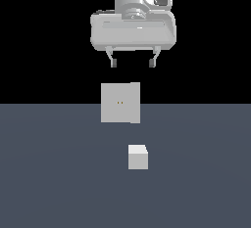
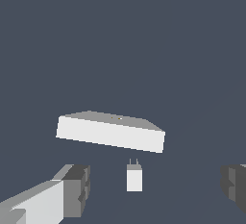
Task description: Plug the charger into the wall socket.
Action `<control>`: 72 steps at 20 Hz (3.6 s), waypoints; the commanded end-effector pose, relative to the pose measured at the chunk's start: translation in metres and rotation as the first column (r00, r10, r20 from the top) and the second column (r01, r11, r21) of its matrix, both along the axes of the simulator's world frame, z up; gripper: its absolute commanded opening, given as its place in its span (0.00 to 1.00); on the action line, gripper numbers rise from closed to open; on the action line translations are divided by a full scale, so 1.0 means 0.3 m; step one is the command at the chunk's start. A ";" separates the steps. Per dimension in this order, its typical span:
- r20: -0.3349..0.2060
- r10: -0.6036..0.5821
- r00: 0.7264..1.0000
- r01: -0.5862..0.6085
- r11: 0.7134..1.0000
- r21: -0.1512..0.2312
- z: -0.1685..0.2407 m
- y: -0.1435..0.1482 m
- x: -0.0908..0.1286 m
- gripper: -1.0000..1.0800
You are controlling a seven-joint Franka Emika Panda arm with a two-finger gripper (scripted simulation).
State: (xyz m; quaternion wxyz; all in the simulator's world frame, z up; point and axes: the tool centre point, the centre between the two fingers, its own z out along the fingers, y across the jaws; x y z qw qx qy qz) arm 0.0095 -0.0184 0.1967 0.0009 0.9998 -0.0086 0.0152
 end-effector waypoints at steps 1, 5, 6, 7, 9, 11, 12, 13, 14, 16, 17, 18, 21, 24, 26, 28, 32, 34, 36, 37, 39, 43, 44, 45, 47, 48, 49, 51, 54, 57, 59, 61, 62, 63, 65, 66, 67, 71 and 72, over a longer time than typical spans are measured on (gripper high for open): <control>0.000 0.000 1.000 0.000 1.000 0.000 0.000 0.000 0.000 0.96; 0.002 0.000 1.000 0.000 1.000 0.000 -0.006 0.000 -0.006 0.96; 0.004 0.000 1.000 0.000 1.000 0.000 -0.009 0.000 -0.009 0.96; 0.005 0.000 1.000 0.000 1.000 0.000 -0.014 0.000 -0.013 0.96; 0.010 0.001 1.000 -0.001 1.000 0.000 -0.025 0.000 -0.024 0.96; 0.015 0.001 1.000 -0.001 1.000 0.000 -0.039 0.000 -0.037 0.96; 0.018 0.001 1.000 -0.001 1.000 0.000 -0.047 0.000 -0.045 0.96; 0.022 0.001 1.000 -0.001 1.000 0.000 -0.056 0.000 -0.053 0.96; 0.026 0.001 1.000 -0.001 1.000 0.000 -0.066 0.000 -0.063 0.96; 0.034 0.002 0.999 -0.002 1.000 0.000 -0.089 0.000 -0.083 0.96; 0.039 0.002 0.999 -0.002 1.000 0.000 -0.101 0.000 -0.094 0.96; 0.044 0.002 0.999 -0.002 1.000 0.000 -0.115 0.000 -0.106 0.96; 0.061 0.003 0.998 -0.003 1.000 -0.001 -0.160 -0.001 -0.145 0.96; 0.080 0.004 0.997 -0.004 1.000 -0.001 -0.210 -0.001 -0.186 0.96; 0.091 0.005 0.996 -0.005 1.000 -0.001 -0.243 -0.001 -0.212 0.96; 0.103 0.006 0.995 -0.006 1.000 -0.001 -0.276 -0.002 -0.237 0.96; 0.124 0.007 0.992 -0.007 1.000 -0.001 -0.337 -0.002 -0.279 0.96; 0.133 0.007 0.991 -0.007 1.000 -0.002 -0.362 -0.002 -0.296 0.96; 0.140 0.008 0.990 -0.008 1.000 -0.002 -0.384 -0.003 -0.310 0.96; 0.143 0.008 0.990 -0.008 1.000 -0.002 -0.394 -0.003 -0.316 0.96; 0.149 0.008 0.989 -0.008 1.000 -0.002 -0.412 -0.003 -0.326 0.96; 0.157 0.009 0.988 -0.009 1.000 -0.002 -0.436 -0.003 -0.339 0.96; 0.158 0.009 0.987 -0.009 1.000 -0.001 -0.440 -0.003 -0.340 0.96; 0.159 0.009 0.987 -0.009 1.000 -0.001 -0.444 -0.003 -0.342 0.96; 0.160 0.009 0.987 -0.009 1.000 -0.001 -0.448 -0.003 -0.343 0.96; 0.160 0.009 0.987 -0.009 1.000 -0.001 -0.449 -0.003 -0.343 0.96; 0.158 0.009 0.987 -0.009 1.000 -0.001 -0.446 -0.003 -0.343 0.96; 0.158 0.009 0.987 -0.009 1.000 -0.001 -0.450 -0.003 -0.343 0.96; 0.158 0.009 0.987 -0.009 1.000 -0.001 -0.469 -0.003 -0.344 0.96; 0.159 0.009 0.987 -0.009 1.000 -0.001 -0.502 -0.003 -0.345 0.96; 0.159 0.009 0.987 -0.009 1.000 -0.001 -0.533 -0.003 -0.345 0.96; 0.159 0.009 0.987 -0.009 1.000 -0.001 -0.564 -0.003 -0.346 0.96; 0.160 0.009 0.987 -0.009 1.000 -0.001 -0.576 -0.003 -0.345 0.96; 0.160 0.009 0.987 -0.009 1.000 -0.001 -0.587 -0.003 -0.345 0.96; 0.160 0.009 0.987 -0.009 1.000 -0.001 -0.604 -0.003 -0.345 0.96; 0.160 0.009 0.987 -0.009 1.000 -0.001 -0.610 -0.003 -0.345 0.96; 0.160 0.009 0.987 -0.009 1.000 -0.001 -0.614 -0.003 -0.344 0.96; 0.160 0.009 0.987 -0.009 1.000 -0.001 -0.617 -0.003 -0.344 0.00; 0.160 0.009 0.987 -0.009 1.000 -0.001 -0.617 -0.003 -0.344 0.00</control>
